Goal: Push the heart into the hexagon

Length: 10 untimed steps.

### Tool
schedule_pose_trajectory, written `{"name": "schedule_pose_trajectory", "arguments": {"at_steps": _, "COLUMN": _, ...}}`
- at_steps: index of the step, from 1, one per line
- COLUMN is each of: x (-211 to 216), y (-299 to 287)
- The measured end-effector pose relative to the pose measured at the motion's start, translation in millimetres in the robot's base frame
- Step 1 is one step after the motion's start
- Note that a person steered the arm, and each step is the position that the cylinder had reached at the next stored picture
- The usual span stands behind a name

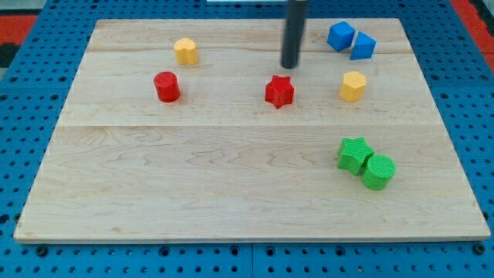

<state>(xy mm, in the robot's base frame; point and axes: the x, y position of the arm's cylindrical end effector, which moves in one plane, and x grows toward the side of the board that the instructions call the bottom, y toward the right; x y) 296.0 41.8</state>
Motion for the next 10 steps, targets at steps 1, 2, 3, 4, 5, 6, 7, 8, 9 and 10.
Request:
{"name": "schedule_pose_trajectory", "arguments": {"at_steps": 1, "x": -59, "y": -39}}
{"name": "schedule_pose_trajectory", "arguments": {"at_steps": 2, "x": -77, "y": -96}}
{"name": "schedule_pose_trajectory", "arguments": {"at_steps": 3, "x": -61, "y": -154}}
{"name": "schedule_pose_trajectory", "arguments": {"at_steps": 4, "x": -33, "y": -166}}
{"name": "schedule_pose_trajectory", "arguments": {"at_steps": 5, "x": -15, "y": -146}}
{"name": "schedule_pose_trajectory", "arguments": {"at_steps": 6, "x": 16, "y": -164}}
{"name": "schedule_pose_trajectory", "arguments": {"at_steps": 7, "x": 35, "y": -155}}
{"name": "schedule_pose_trajectory", "arguments": {"at_steps": 8, "x": 28, "y": -117}}
{"name": "schedule_pose_trajectory", "arguments": {"at_steps": 9, "x": 11, "y": -85}}
{"name": "schedule_pose_trajectory", "arguments": {"at_steps": 10, "x": 6, "y": -59}}
